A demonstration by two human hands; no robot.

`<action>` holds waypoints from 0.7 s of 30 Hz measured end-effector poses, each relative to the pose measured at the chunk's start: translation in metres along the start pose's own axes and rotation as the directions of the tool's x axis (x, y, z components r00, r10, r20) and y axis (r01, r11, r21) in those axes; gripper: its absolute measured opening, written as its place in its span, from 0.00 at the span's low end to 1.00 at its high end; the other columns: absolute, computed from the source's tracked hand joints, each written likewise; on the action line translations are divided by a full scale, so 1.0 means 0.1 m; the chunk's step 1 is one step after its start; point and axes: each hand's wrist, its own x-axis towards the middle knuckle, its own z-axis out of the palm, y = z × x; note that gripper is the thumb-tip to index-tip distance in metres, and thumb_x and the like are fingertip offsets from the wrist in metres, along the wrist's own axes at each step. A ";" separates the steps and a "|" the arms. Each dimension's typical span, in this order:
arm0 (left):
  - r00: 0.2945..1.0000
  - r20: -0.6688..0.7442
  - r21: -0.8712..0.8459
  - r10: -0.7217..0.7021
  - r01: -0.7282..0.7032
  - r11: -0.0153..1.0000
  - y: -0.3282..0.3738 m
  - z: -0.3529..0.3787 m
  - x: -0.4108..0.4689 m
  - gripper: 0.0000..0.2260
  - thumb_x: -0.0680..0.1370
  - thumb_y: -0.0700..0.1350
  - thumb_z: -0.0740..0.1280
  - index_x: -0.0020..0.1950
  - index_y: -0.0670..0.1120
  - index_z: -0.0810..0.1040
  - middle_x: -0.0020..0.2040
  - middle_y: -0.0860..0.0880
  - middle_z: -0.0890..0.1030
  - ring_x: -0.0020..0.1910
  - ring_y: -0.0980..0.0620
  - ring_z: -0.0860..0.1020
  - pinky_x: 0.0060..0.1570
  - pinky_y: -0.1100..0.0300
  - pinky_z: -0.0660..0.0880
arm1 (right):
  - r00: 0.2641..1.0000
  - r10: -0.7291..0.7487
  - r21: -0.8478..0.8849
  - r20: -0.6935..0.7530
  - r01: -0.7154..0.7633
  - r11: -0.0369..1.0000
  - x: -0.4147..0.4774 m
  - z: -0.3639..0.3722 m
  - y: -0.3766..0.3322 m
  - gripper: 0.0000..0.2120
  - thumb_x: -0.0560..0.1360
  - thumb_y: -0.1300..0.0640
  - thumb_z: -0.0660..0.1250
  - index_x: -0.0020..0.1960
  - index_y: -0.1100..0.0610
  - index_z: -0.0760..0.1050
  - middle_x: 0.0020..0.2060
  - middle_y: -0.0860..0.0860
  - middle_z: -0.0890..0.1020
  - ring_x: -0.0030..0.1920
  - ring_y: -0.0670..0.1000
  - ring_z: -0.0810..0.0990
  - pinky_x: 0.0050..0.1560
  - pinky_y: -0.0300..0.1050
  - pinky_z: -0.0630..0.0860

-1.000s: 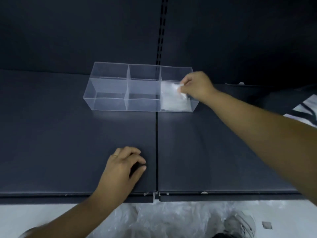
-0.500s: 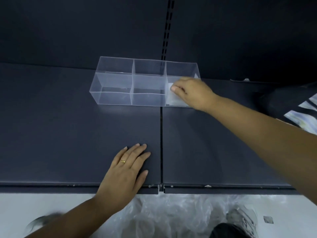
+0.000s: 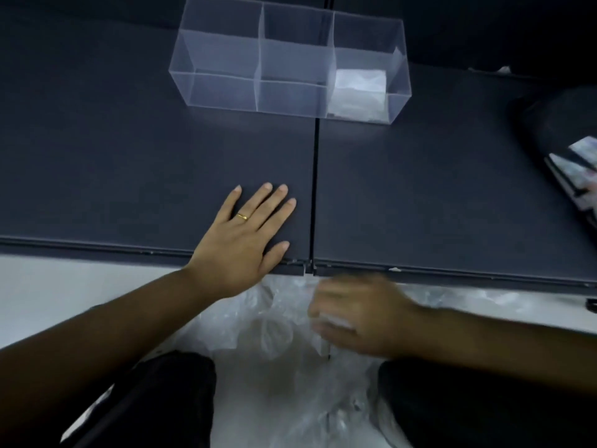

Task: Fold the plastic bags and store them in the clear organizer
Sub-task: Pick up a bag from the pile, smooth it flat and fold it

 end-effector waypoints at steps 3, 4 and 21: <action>1.000 0.010 0.005 0.002 -0.002 1.000 0.00 0.00 0.00 0.27 0.81 0.57 0.45 0.78 0.46 0.55 0.78 0.47 0.56 0.77 0.48 0.54 0.74 0.42 0.52 | 0.891 0.185 -0.260 0.416 -0.078 0.963 -0.51 0.48 0.12 0.26 0.63 0.39 0.74 0.56 0.52 0.81 0.56 0.51 0.81 0.53 0.52 0.81 0.54 0.44 0.78; 1.000 0.011 0.002 0.004 -0.004 1.000 0.00 0.01 0.00 0.28 0.81 0.57 0.45 0.78 0.46 0.55 0.78 0.47 0.56 0.77 0.48 0.54 0.74 0.42 0.52 | 0.852 0.299 -0.359 0.429 -0.142 0.922 -0.57 0.53 0.20 0.30 0.55 0.37 0.77 0.52 0.52 0.83 0.52 0.51 0.83 0.49 0.51 0.83 0.50 0.42 0.79; 0.914 0.267 -0.957 0.306 0.289 -0.029 0.29 -0.77 0.04 0.30 0.74 0.55 0.70 0.73 0.51 0.65 0.69 0.55 0.73 0.70 0.56 0.70 0.66 0.59 0.69 | 0.767 0.635 0.974 0.095 -0.205 0.101 0.47 -0.96 0.26 0.12 0.70 0.48 0.66 0.36 0.57 0.78 0.34 0.52 0.82 0.36 0.48 0.81 0.41 0.40 0.78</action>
